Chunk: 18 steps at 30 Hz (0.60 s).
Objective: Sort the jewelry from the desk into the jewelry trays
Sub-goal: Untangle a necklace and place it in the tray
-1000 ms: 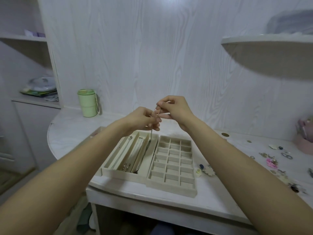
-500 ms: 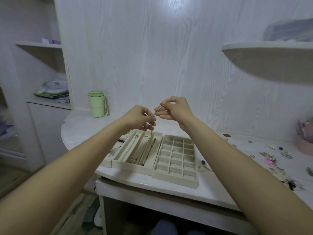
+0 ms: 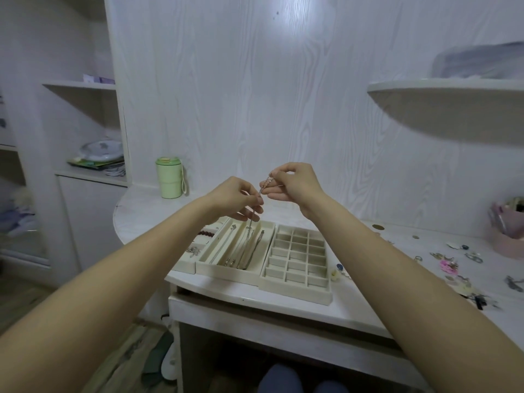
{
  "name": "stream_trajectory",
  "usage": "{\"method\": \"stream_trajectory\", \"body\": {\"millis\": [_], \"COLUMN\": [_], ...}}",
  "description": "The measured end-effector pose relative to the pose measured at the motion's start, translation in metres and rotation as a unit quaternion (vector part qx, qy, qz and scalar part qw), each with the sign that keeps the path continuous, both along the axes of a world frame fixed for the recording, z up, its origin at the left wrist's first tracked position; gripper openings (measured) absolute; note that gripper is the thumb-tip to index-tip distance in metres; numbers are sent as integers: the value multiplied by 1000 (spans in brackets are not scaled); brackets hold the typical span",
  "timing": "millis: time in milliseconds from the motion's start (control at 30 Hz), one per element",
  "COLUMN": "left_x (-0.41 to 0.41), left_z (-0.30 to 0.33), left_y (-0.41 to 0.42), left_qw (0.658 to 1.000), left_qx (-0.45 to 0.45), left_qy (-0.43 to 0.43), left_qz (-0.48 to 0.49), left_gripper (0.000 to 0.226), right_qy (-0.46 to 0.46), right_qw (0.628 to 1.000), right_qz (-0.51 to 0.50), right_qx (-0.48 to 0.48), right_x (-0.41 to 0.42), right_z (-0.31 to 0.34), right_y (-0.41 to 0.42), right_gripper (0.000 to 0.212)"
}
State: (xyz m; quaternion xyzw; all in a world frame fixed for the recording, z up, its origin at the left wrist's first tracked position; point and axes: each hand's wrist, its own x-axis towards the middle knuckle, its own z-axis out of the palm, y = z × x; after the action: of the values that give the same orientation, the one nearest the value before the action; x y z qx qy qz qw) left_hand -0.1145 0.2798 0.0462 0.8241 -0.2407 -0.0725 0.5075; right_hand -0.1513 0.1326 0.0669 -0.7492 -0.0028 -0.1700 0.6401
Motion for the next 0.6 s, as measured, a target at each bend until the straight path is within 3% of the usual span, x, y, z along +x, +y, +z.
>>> {"method": "stream_trajectory", "body": {"millis": [600], "left_x": [-7], "left_z": [-7], "left_y": [0], "left_qw": [1000], "left_qx": [6], "left_qy": [21], "left_qz": [-8], "left_gripper": [11], "right_qy": [10], "right_qw": [1000], "right_qz": [-8], "right_qx": [-2], "right_x": [-3], "right_z": [-8], "right_y": [3], "right_gripper": [16]}}
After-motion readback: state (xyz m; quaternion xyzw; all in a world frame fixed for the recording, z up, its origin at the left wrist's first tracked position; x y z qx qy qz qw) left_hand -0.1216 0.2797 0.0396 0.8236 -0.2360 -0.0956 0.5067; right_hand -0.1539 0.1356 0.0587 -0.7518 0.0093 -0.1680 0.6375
